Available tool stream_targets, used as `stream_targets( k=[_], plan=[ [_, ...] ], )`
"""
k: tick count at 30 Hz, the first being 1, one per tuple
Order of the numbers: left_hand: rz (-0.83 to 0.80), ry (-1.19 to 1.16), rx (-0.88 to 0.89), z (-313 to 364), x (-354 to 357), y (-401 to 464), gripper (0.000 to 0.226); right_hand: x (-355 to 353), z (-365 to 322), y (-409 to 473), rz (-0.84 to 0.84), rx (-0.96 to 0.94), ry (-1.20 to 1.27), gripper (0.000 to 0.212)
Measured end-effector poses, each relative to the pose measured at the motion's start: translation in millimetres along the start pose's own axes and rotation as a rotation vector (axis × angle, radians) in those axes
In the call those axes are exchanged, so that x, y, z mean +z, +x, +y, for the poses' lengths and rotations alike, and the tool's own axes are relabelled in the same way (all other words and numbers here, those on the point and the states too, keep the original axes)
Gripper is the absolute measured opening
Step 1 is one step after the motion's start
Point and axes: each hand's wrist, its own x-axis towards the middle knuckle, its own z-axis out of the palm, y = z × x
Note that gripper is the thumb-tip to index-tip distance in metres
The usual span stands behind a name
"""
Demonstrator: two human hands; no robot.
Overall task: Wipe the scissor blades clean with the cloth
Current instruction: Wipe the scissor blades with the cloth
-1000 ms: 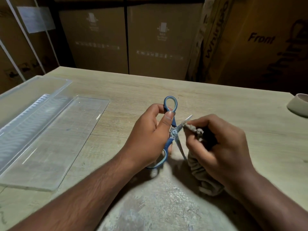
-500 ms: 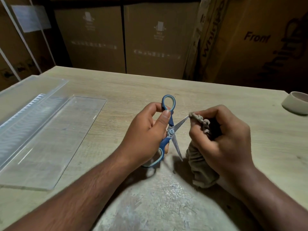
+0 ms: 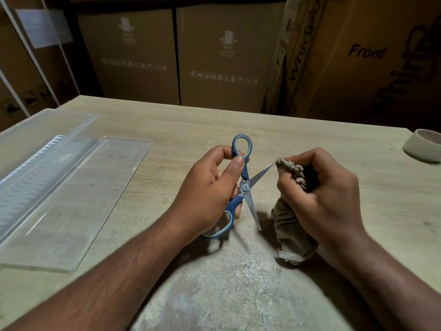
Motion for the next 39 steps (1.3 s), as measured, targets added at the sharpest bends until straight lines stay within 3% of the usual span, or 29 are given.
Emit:
stream_targets(
  k=[6, 15, 18, 23, 30, 34, 39],
  plan=[
    [0.03, 0.007, -0.001, -1, -1, 1, 0.016, 12, -7, -6, -0.146, -0.19, -0.009, 0.013],
    [-0.015, -0.12, 0.004, 4, -2, -1, 0.018, -2, 12, 6, 0.017, 0.041, -0.017, 0.017],
    [0.006, -0.087, 0.014, 5, -4, 0, 0.018, -4, 6, 4, 0.069, 0.034, 0.076, 0.018],
    [-0.012, -0.067, 0.009, 4, -2, -2, 0.019, 6, -3, -2, -0.045, -0.123, 0.063, 0.016],
    [-0.049, -0.022, 0.042, 6, -5, -4, 0.018, 4, 4, 0, -0.1, -0.016, 0.027, 0.014],
    [-0.055, -0.04, 0.067, 12, -4, -7, 0.019, -5, 16, 9, -0.113, 0.111, -0.137, 0.01],
    [0.018, -0.027, 0.046, 10, -8, -1, 0.02, -5, 4, 7, -0.027, 0.105, 0.051, 0.015]
  ],
)
